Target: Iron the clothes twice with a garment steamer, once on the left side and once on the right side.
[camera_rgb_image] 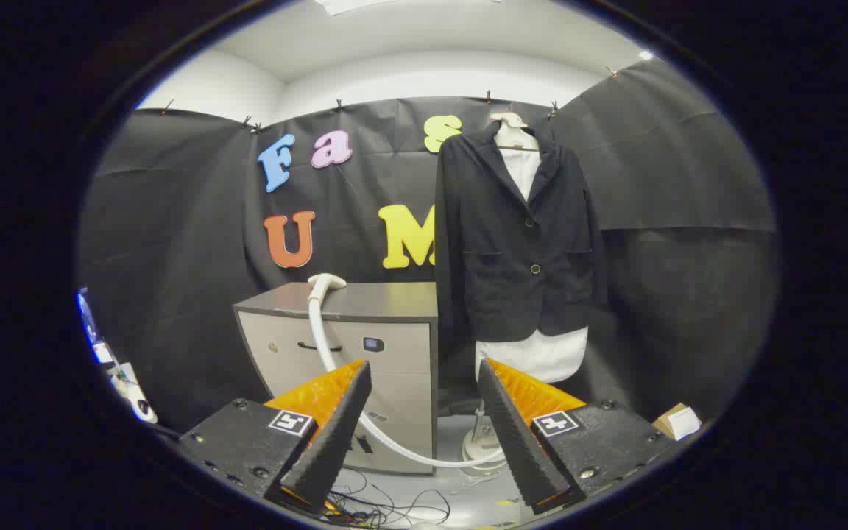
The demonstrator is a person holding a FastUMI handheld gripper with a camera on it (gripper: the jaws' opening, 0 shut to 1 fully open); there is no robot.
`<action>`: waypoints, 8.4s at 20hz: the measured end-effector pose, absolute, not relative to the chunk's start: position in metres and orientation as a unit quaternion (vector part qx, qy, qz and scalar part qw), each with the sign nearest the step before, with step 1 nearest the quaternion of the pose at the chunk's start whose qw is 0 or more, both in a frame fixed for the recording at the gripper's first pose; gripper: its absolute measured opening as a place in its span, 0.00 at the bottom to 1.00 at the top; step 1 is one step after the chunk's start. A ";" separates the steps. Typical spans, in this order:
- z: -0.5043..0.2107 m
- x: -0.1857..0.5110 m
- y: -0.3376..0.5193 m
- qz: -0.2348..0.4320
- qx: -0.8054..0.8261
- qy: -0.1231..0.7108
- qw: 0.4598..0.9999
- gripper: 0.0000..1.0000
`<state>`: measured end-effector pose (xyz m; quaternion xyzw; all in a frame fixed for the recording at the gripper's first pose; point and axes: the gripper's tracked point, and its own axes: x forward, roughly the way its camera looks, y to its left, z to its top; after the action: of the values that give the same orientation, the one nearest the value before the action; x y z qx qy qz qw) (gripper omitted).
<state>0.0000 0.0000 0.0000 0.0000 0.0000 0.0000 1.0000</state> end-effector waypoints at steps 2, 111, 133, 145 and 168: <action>0.002 -0.002 0.000 -0.005 -0.004 -0.005 1.000 0.94; 0.279 0.230 -0.176 0.024 0.037 -0.053 0.998 0.37; 0.163 0.228 -0.201 0.000 0.069 0.065 0.996 0.37; 0.089 0.236 -0.194 -0.001 0.074 0.148 0.986 0.37; 0.090 0.206 -0.238 -0.008 0.159 0.180 0.971 0.37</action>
<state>0.2064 -0.2376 0.0905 0.1587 0.1804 -0.0085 0.9707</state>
